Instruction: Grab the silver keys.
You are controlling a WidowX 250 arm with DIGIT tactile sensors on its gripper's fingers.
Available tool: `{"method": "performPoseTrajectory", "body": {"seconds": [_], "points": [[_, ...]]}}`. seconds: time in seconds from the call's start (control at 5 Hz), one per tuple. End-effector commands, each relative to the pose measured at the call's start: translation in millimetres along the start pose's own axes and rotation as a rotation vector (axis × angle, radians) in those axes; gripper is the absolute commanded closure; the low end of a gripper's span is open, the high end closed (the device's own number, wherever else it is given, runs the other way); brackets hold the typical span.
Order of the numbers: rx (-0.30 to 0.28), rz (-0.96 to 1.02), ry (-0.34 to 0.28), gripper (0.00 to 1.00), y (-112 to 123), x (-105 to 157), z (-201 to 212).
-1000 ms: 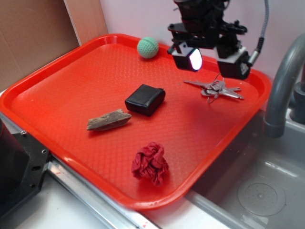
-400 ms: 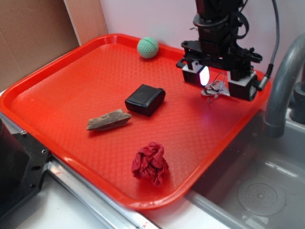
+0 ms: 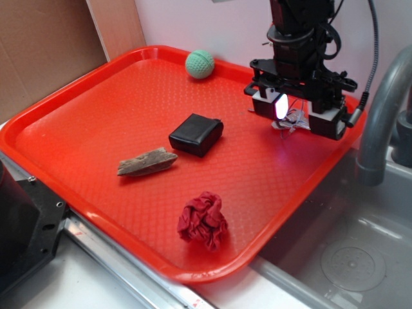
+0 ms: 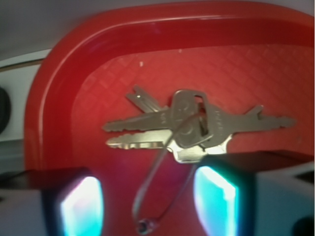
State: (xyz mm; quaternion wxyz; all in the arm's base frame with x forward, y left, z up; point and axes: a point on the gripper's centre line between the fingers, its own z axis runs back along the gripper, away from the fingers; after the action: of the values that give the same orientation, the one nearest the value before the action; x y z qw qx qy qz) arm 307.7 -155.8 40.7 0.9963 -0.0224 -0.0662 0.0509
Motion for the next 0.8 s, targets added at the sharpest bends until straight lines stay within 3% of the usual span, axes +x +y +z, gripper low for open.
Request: {"method": "performPoseTrajectory", "body": {"seconds": [0.0, 0.2, 0.4, 0.6], "points": [[0.020, 0.026, -0.016, 1.00, 12, 7, 11], [0.028, 0.027, 0.007, 1.00, 15, 7, 9], [-0.023, 0.000, 0.071, 1.00, 22, 1, 35], [-0.140, -0.072, 0.074, 1.00, 26, -22, 88]]}}
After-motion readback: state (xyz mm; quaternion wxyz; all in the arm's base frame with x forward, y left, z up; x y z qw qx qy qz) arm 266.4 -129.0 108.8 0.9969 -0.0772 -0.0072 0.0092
